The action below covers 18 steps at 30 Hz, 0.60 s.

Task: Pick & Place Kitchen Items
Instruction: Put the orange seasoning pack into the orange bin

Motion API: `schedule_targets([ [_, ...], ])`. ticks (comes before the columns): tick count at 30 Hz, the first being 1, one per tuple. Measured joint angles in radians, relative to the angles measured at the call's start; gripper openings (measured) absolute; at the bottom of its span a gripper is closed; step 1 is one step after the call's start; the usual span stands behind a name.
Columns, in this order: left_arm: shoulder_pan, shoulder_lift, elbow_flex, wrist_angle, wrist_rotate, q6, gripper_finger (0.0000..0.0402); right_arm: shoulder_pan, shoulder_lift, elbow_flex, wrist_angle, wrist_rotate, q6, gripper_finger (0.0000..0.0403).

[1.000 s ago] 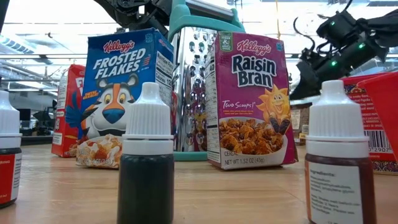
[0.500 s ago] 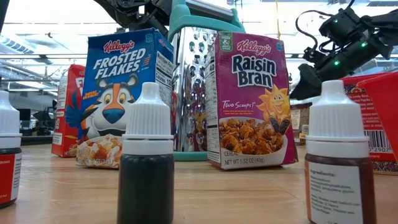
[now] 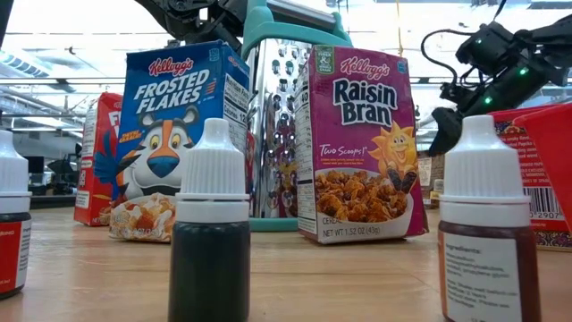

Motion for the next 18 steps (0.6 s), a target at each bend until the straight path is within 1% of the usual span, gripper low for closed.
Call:
schedule_targets([
  [7,0.000,0.000,0.000,0.000,0.000,0.000,0.0257,0.000,0.025,-0.065,0.127,0.000,-0.001,0.0246],
  [11,0.000,0.000,0.000,0.000,0.000,0.000,0.0257,0.000,0.032,-0.083,0.153,0.000,0.007,0.0232],
  [13,0.000,0.000,0.000,0.000,0.000,0.000,0.0257,0.000,0.032,-0.085,0.154,-0.003,0.013,0.0216],
  [15,0.000,0.000,0.000,0.000,0.000,0.000,0.0257,0.000,0.032,-0.086,0.153,-0.023,0.014,0.0190],
  [18,0.000,0.000,0.000,0.000,0.000,0.000,0.0257,0.000,0.032,-0.086,0.154,-0.025,0.014,0.0133],
])
